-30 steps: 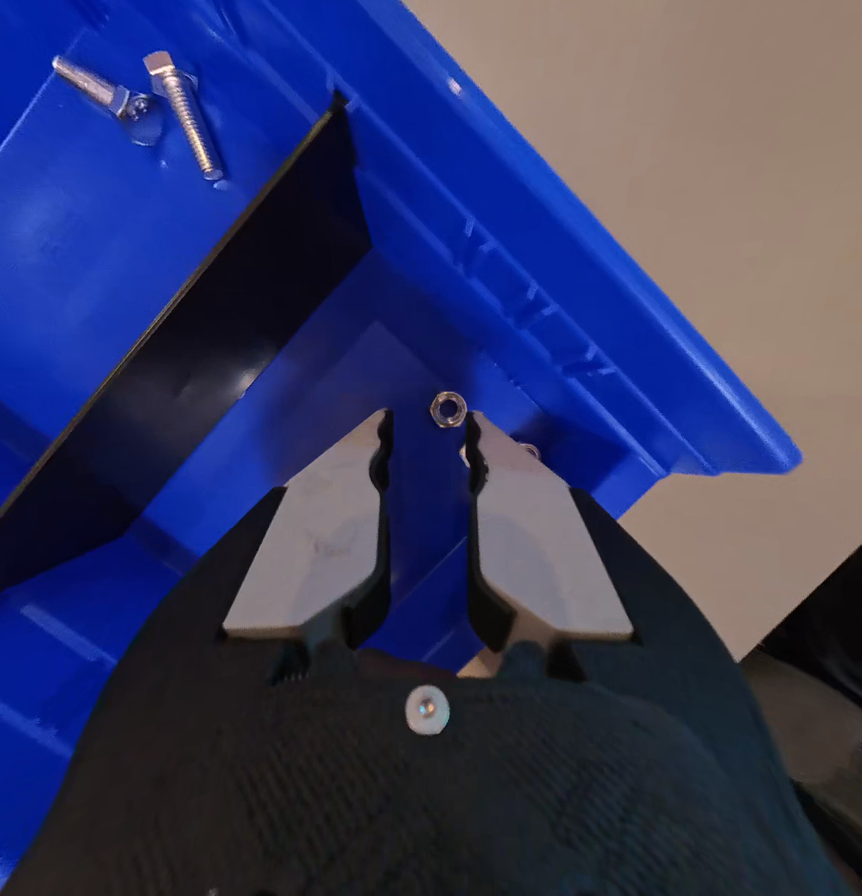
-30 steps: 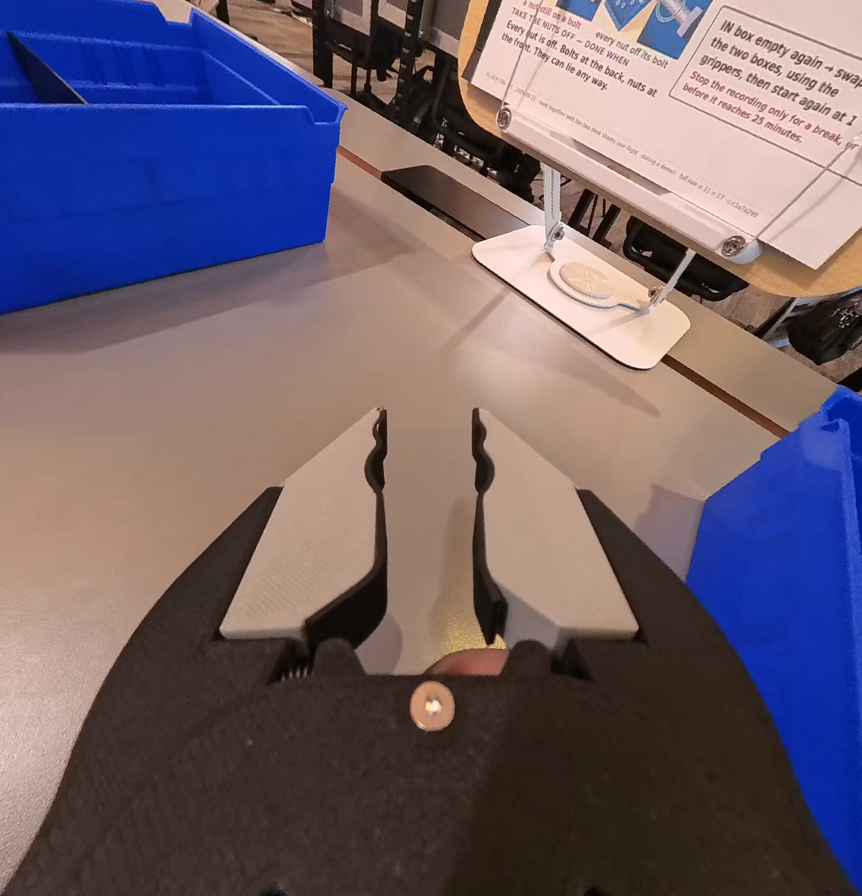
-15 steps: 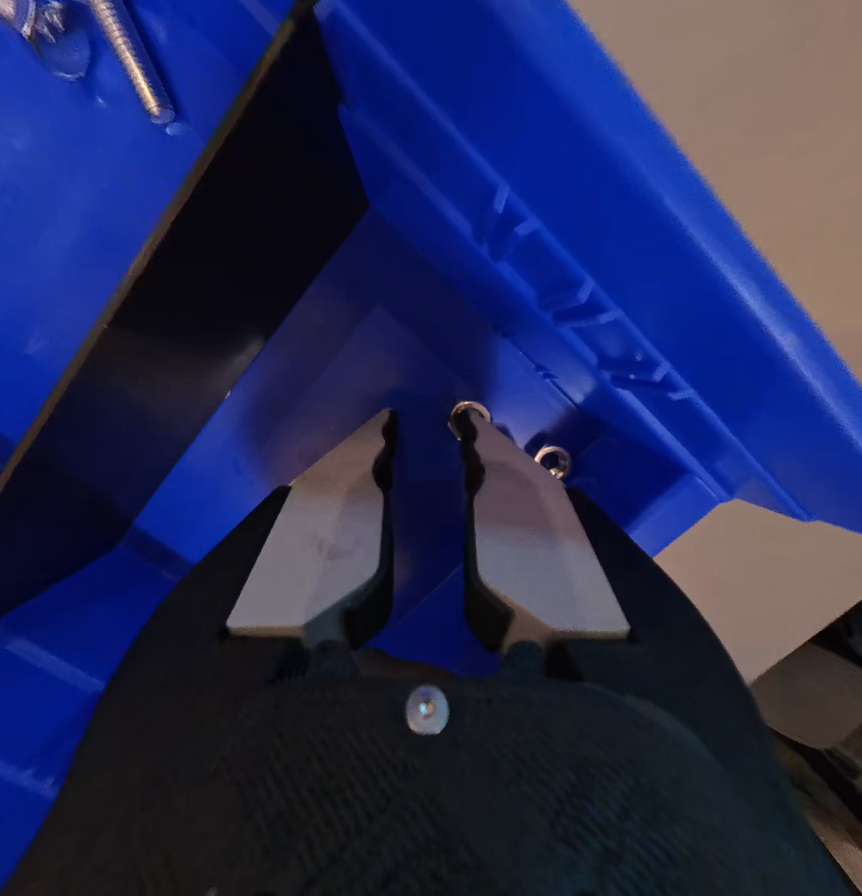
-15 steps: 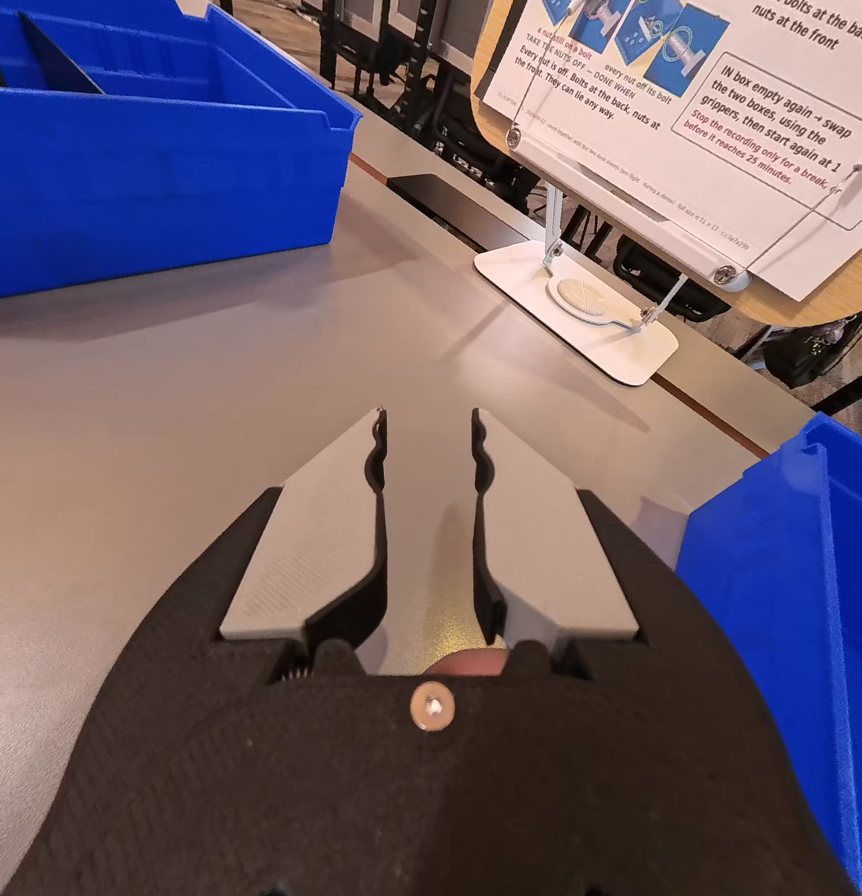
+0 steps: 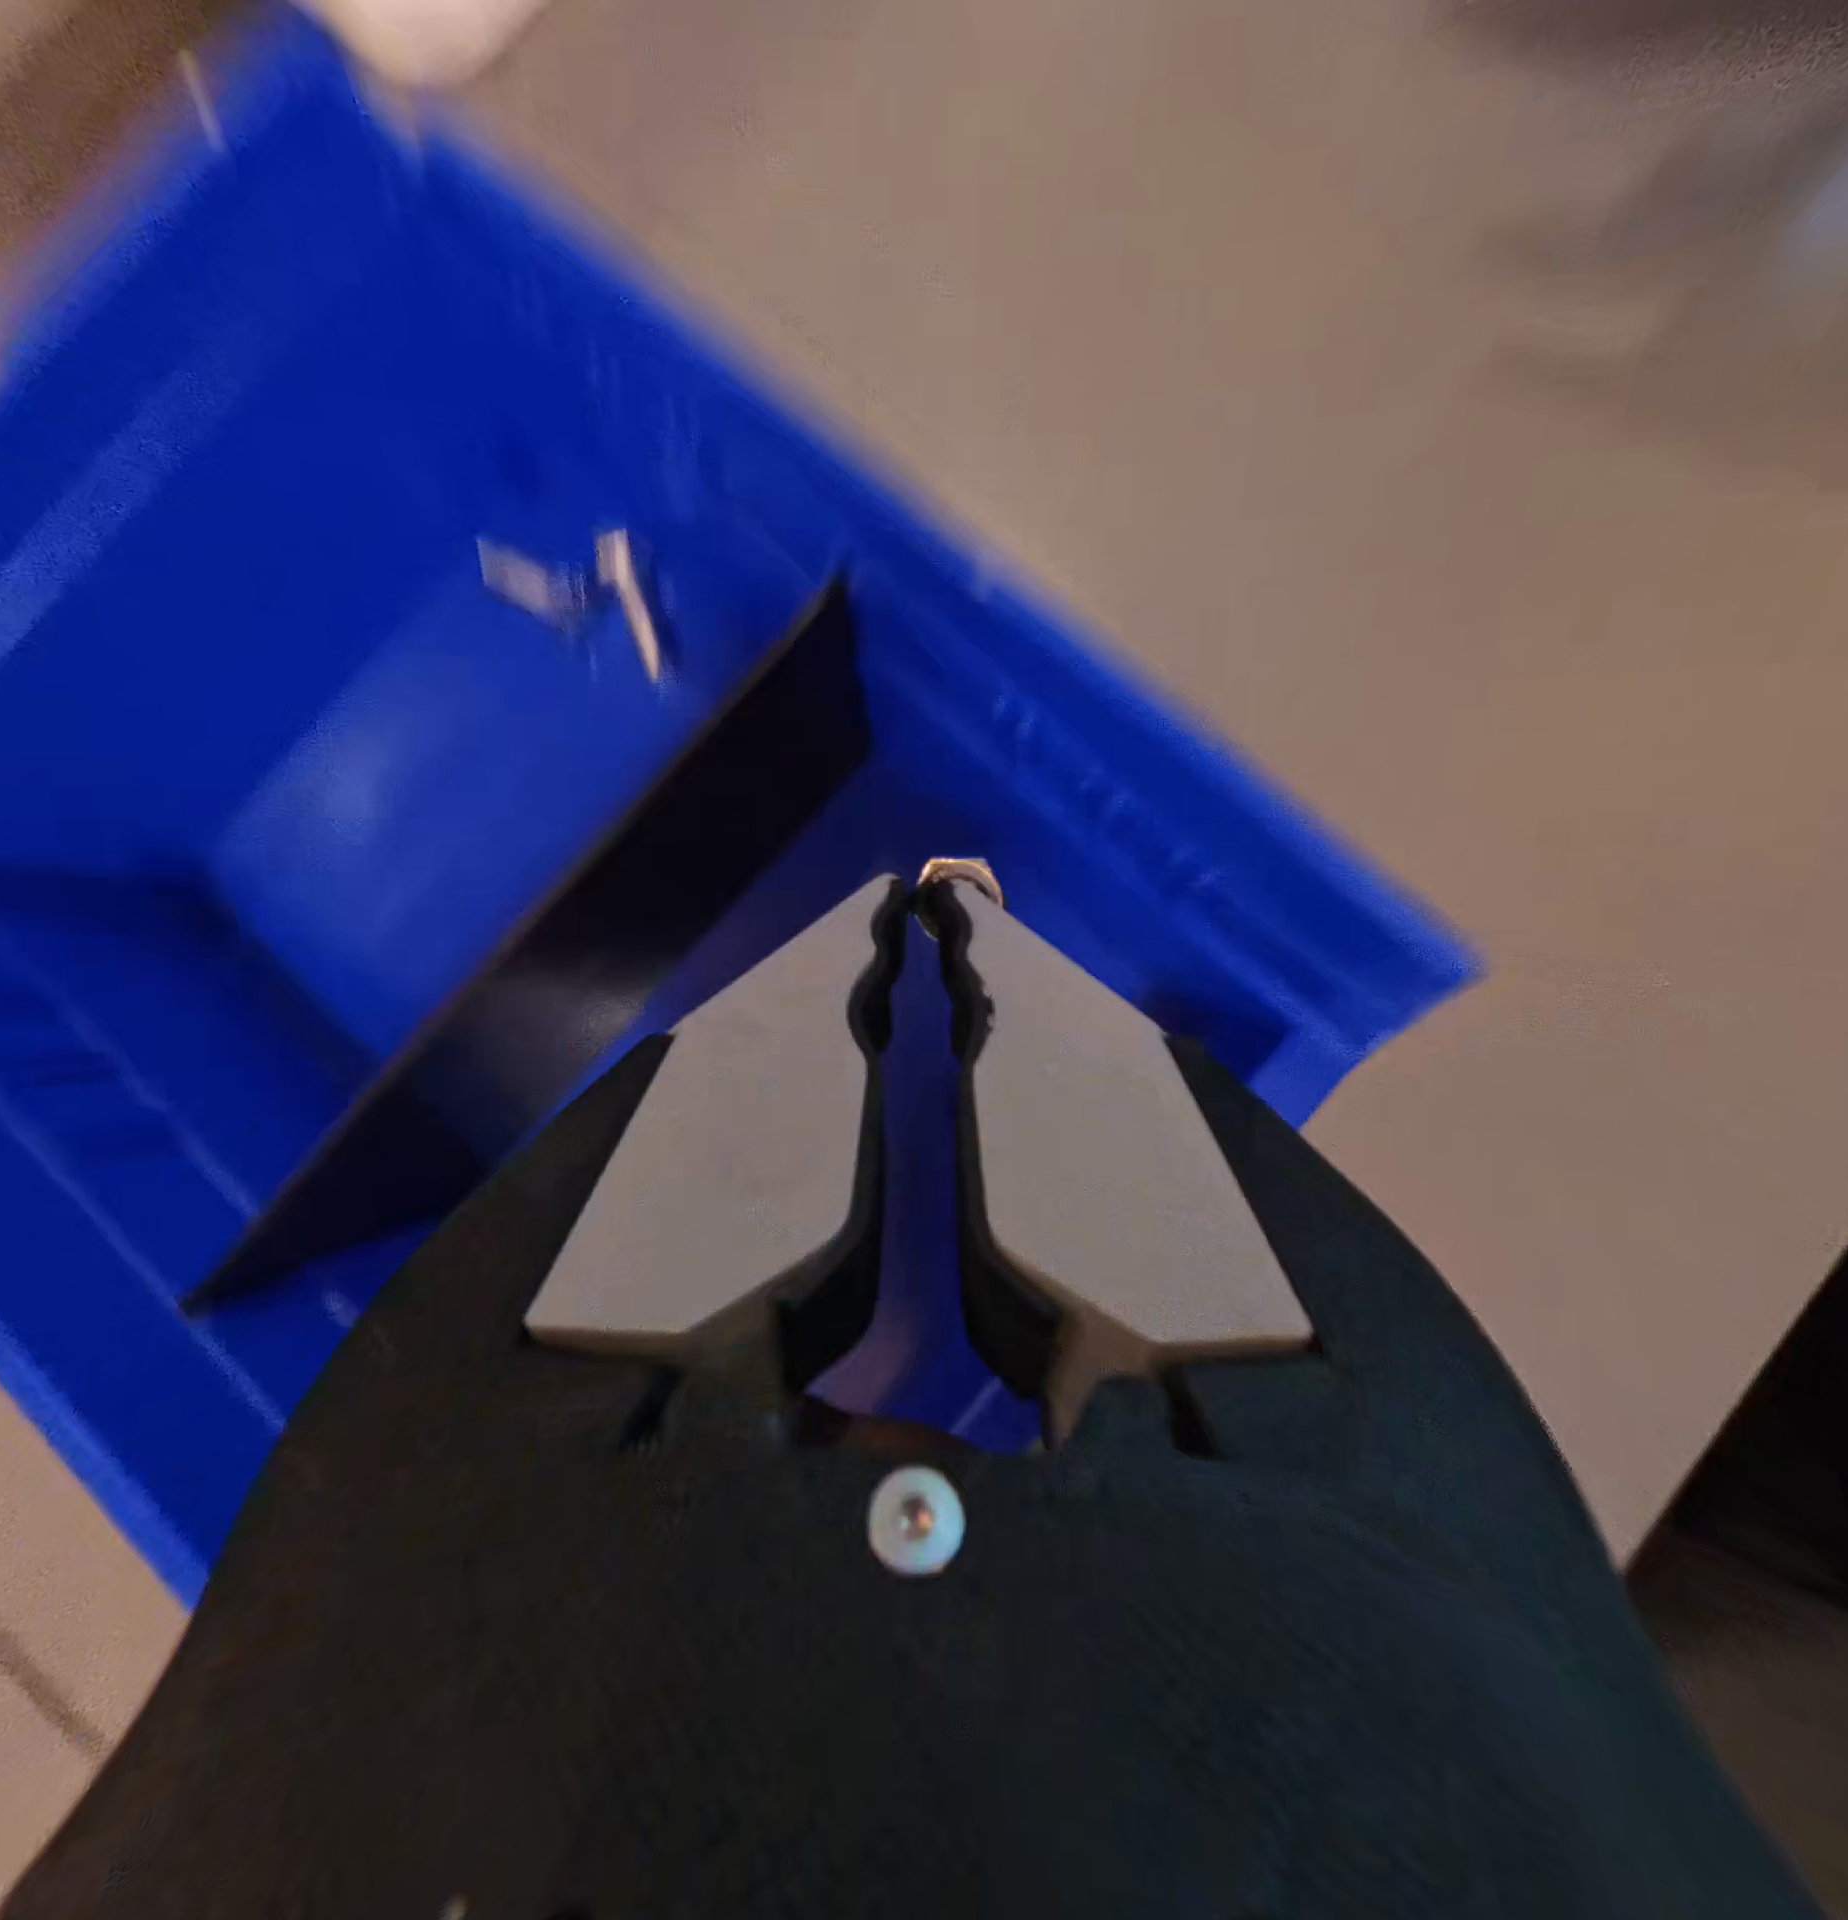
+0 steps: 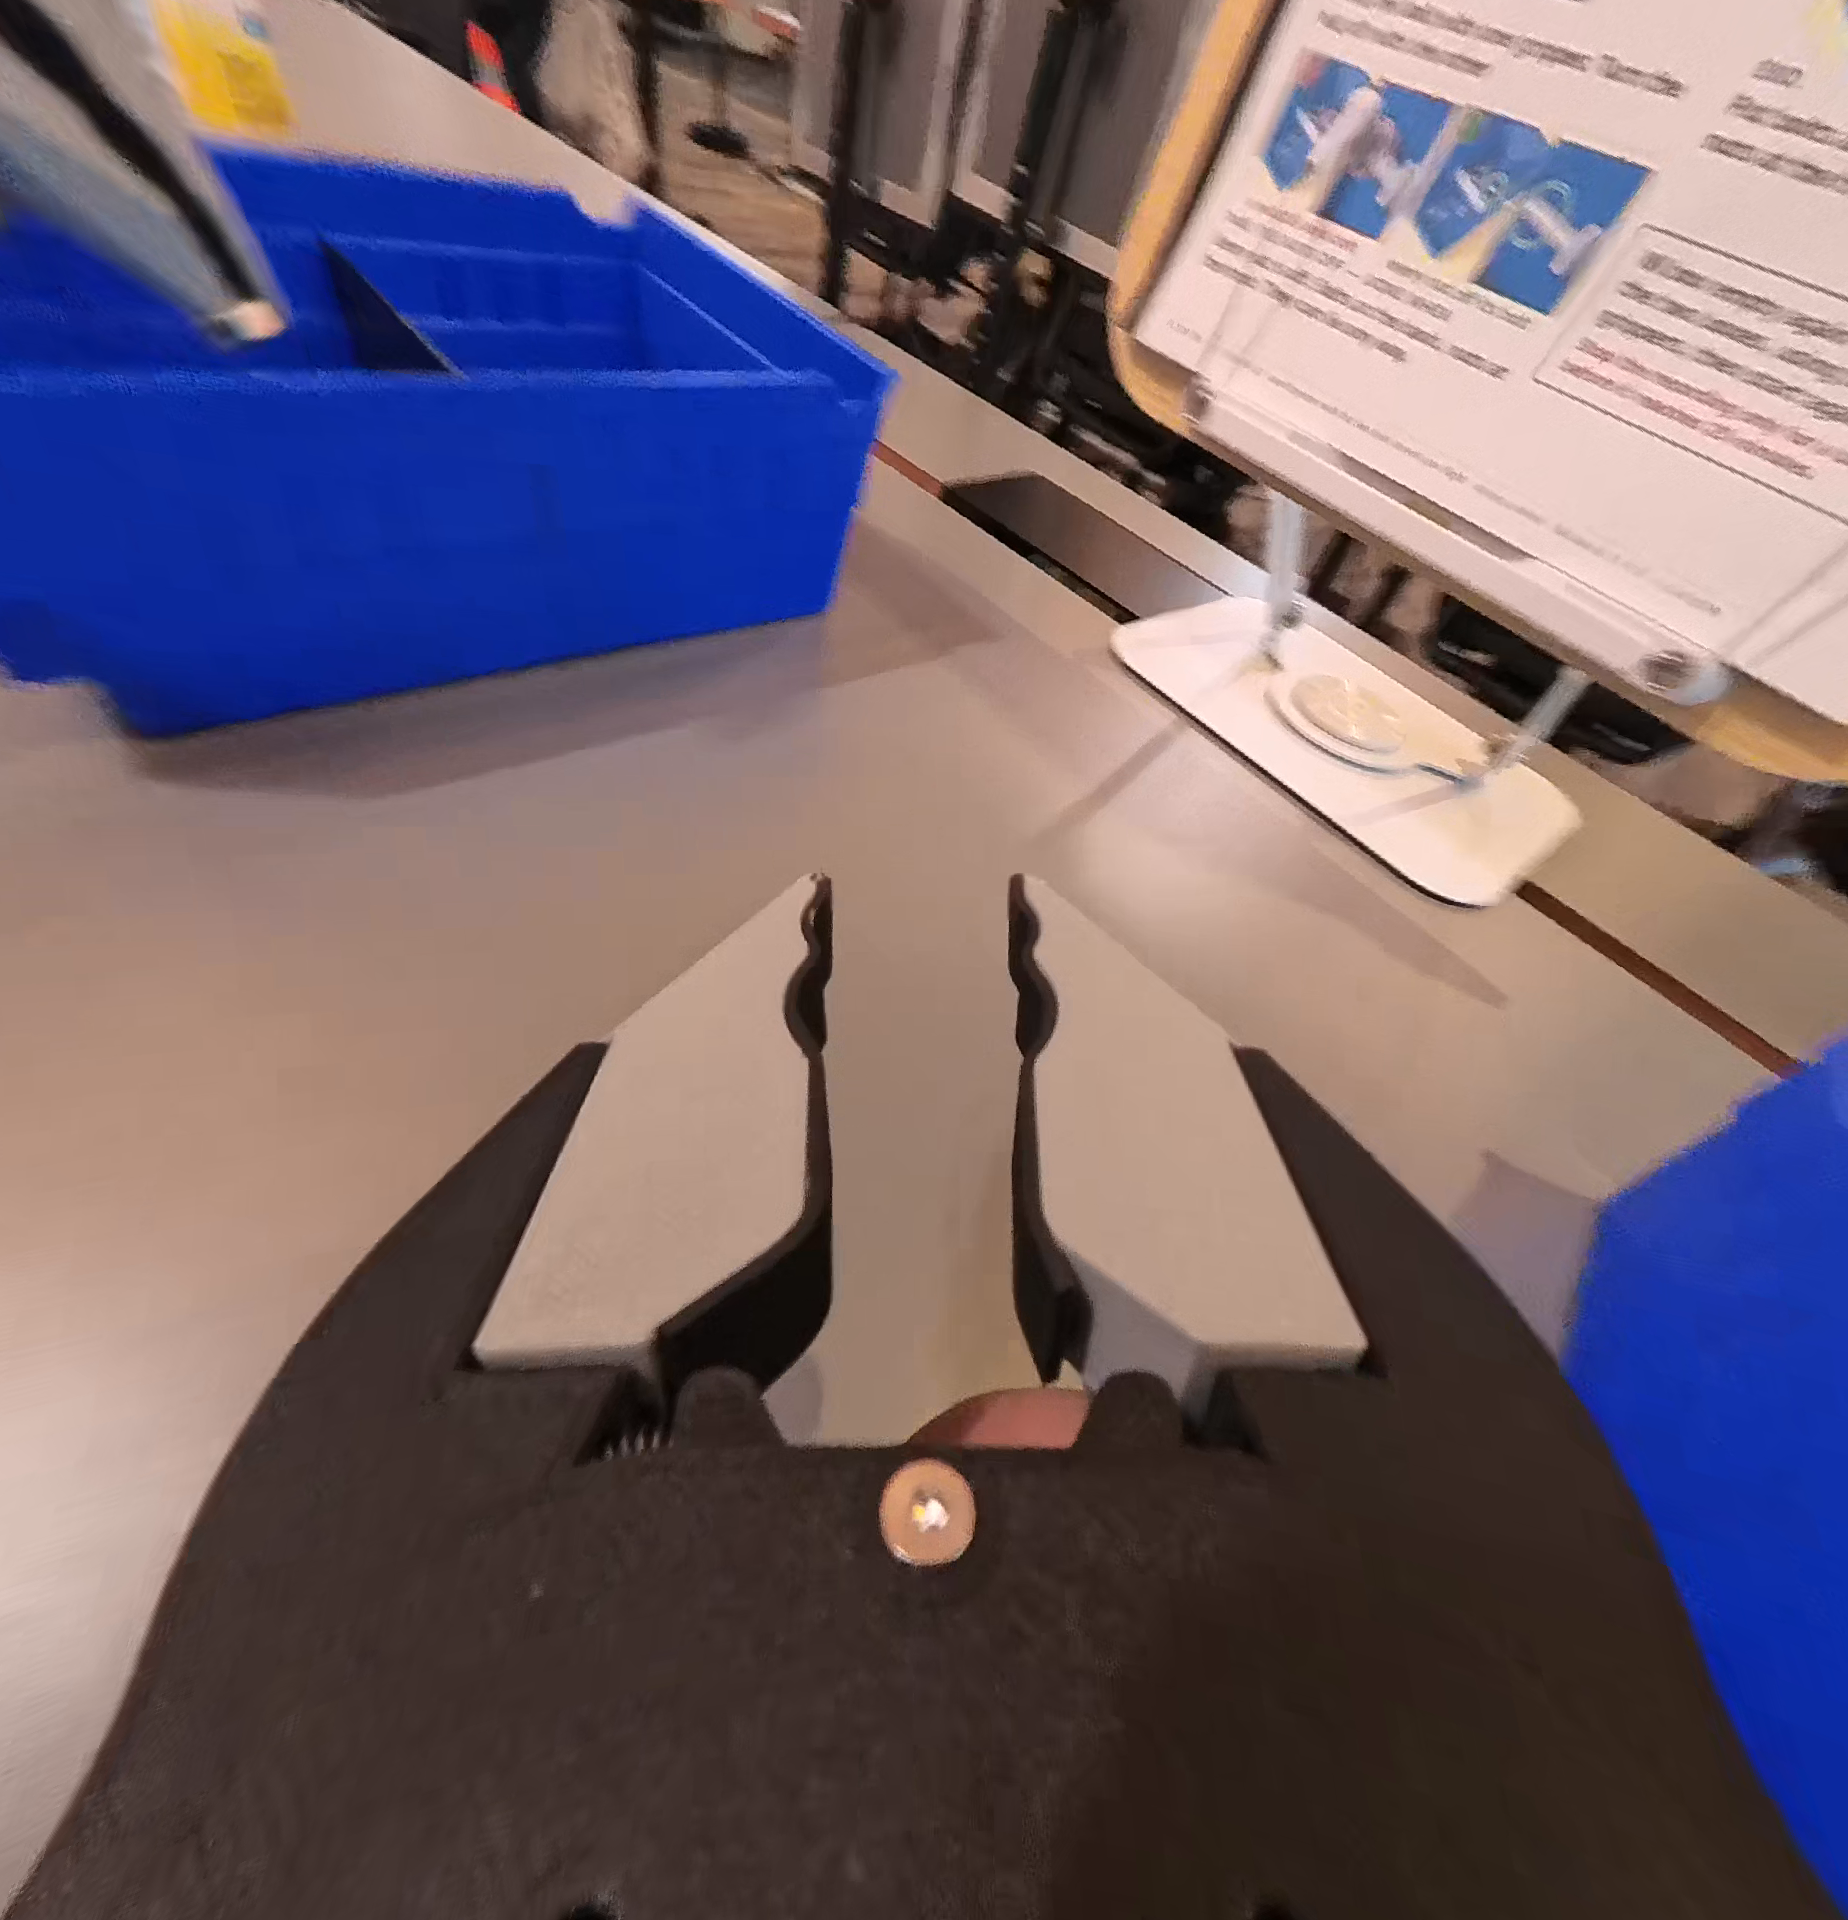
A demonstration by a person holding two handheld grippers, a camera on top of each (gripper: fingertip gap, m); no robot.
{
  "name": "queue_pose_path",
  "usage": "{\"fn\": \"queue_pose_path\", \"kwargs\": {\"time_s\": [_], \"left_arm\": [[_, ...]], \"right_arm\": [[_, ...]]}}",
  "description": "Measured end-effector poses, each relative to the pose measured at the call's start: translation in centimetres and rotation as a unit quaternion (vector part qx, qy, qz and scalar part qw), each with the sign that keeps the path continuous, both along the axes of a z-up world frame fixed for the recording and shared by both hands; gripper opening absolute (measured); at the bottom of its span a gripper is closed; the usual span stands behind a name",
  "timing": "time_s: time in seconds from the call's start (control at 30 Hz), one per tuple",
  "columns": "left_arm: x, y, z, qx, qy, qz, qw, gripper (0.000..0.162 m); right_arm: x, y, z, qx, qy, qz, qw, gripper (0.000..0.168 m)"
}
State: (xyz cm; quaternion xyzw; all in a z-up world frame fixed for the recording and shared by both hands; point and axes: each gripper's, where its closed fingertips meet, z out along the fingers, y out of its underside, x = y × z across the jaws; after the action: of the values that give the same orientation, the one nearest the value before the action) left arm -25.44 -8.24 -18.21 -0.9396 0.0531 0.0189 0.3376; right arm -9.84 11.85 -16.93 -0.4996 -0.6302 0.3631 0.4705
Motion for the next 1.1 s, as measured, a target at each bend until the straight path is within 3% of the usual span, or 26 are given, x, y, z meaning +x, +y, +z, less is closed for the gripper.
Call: {"fn": "queue_pose_path", "kwargs": {"time_s": [0.13,0.23,0.33,0.5,0.57,0.7,0.8,0.9,1.0,1.1], "left_arm": [[6.7,2.4,7.0,0.207,0.036,-0.118,0.97,0.004],[11.3,3.9,7.6,0.249,0.122,-0.178,0.944,0.003],[18.0,4.3,8.6,0.336,0.165,-0.297,0.879,0.003],[21.6,4.9,10.3,0.402,0.147,-0.333,0.84,0.003],[21.8,5.1,10.9,0.419,0.155,-0.329,0.832,0.003],[22.5,5.6,10.6,0.415,0.167,-0.338,0.828,0.003],[23.0,6.1,10.0,0.405,0.18,-0.342,0.829,0.003],[23.5,6.6,9.4,0.397,0.186,-0.346,0.829,0.003],[23.4,7.3,8.8,0.385,0.204,-0.344,0.832,0.003],[22.8,7.7,8.3,0.371,0.209,-0.332,0.842,0.003]], "right_arm": [[0.7,-6.0,2.0,-0.124,0.03,0.158,0.979,0.025],[2.3,-10.3,3.4,-0.239,0.021,0.281,0.929,0.022],[3.6,-12.3,4.7,-0.316,0.012,0.351,0.881,0.018],[6.3,-13.6,7.2,-0.457,-0.013,0.449,0.768,0.023],[6.9,-13.9,7.6,-0.485,-0.024,0.467,0.739,0.028],[7.3,-14.8,8.0,-0.514,-0.035,0.485,0.707,0.033],[7.5,-15.1,8.3,-0.54,-0.043,0.493,0.681,0.028],[7.3,-15.5,7.7,-0.541,-0.055,0.491,0.68,0.015],[7.0,-15.2,7.4,-0.556,-0.064,0.485,0.672,0.015],[6.3,-14.8,6.8,-0.559,-0.067,0.466,0.682,0.015]]}}
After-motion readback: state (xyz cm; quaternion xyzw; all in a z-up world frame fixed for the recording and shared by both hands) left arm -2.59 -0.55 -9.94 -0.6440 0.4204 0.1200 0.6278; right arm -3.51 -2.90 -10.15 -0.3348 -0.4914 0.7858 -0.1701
